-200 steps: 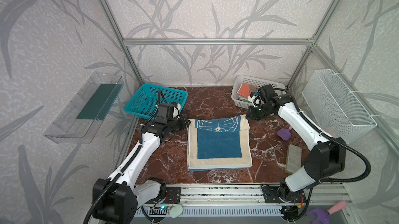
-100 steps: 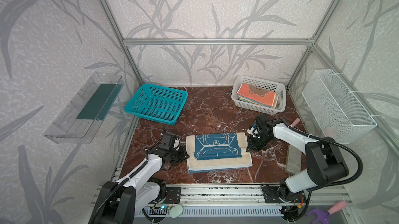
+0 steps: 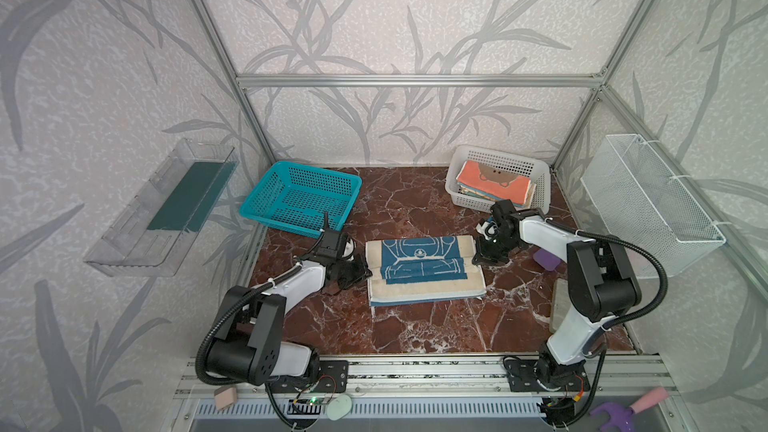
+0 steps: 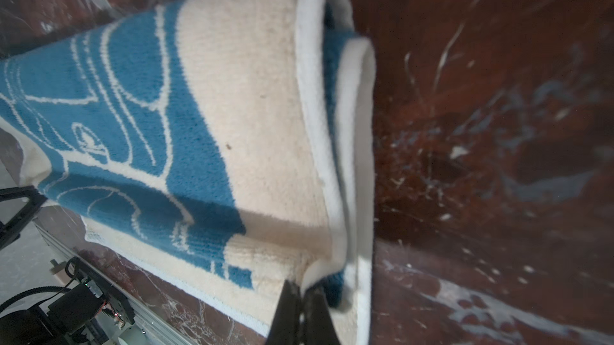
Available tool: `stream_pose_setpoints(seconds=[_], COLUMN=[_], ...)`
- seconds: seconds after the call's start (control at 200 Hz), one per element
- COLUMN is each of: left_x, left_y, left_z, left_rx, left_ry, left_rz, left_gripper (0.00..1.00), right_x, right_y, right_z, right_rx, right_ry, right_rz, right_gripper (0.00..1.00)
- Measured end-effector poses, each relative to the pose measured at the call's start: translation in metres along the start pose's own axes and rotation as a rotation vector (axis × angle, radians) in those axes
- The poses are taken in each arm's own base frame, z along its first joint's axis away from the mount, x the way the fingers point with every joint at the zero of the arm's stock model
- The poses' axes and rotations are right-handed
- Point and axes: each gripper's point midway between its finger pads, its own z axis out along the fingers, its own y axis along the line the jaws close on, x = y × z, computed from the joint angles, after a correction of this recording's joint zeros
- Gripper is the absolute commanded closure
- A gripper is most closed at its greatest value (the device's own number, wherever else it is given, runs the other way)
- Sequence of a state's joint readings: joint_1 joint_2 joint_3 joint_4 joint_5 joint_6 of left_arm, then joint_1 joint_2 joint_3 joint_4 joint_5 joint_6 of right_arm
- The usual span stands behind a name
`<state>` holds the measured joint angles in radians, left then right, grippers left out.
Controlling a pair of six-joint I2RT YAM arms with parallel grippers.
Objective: Fold and stack the towels
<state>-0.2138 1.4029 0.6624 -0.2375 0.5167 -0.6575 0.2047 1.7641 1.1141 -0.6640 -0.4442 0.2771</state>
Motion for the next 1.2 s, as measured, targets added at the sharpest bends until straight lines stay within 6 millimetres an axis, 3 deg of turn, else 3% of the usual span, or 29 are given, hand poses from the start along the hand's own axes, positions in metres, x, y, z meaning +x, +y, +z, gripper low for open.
stream_pose_setpoints(seconds=[0.105,0.2,0.345,0.435,0.54,0.715,0.86,0.895,0.965,1.045,1.2], left_x=[-0.022,-0.030,-0.017,-0.002,0.029,0.086,0.086,0.085,0.084,0.081,0.064], left_y=[-0.024,-0.038,-0.047,-0.046,-0.022,0.029,0.028,0.028,0.028,0.028,0.016], left_z=[-0.015,-0.030,-0.054,-0.060,-0.046,-0.006,0.001,0.001,0.001,-0.004,-0.031], left_rx=[0.014,0.021,0.027,0.034,0.015,-0.074,-0.066,-0.067,-0.075,-0.099,-0.111], left_ry=[-0.038,-0.057,-0.064,-0.067,-0.013,0.152,0.152,0.149,0.146,0.138,0.050], left_rz=[0.065,0.104,0.133,0.147,0.112,0.012,-0.002,-0.002,-0.002,0.003,0.044], left_gripper=[1.00,1.00,1.00,1.00,1.00,1.00,1.00,0.92,0.72,0.59,0.52], right_x=[-0.009,-0.007,0.005,0.016,0.040,0.084,0.085,0.083,0.078,0.072,0.072], right_y=[0.008,0.016,0.030,0.033,0.021,-0.011,-0.017,-0.017,-0.015,-0.014,-0.011], right_z=[-0.015,-0.034,-0.066,-0.076,-0.062,-0.012,-0.001,-0.002,-0.005,-0.010,-0.032], right_rx=[-0.001,-0.005,-0.020,-0.028,-0.023,-0.003,0.004,0.006,0.012,0.026,0.057], right_ry=[-0.036,-0.060,-0.096,-0.100,-0.047,0.153,0.179,0.174,0.160,0.151,0.118], right_rz=[-0.034,-0.058,-0.097,-0.113,-0.089,0.010,0.023,0.019,0.008,-0.010,-0.041], right_gripper=[1.00,1.00,1.00,1.00,1.00,1.00,1.00,1.00,0.84,0.67,0.53])
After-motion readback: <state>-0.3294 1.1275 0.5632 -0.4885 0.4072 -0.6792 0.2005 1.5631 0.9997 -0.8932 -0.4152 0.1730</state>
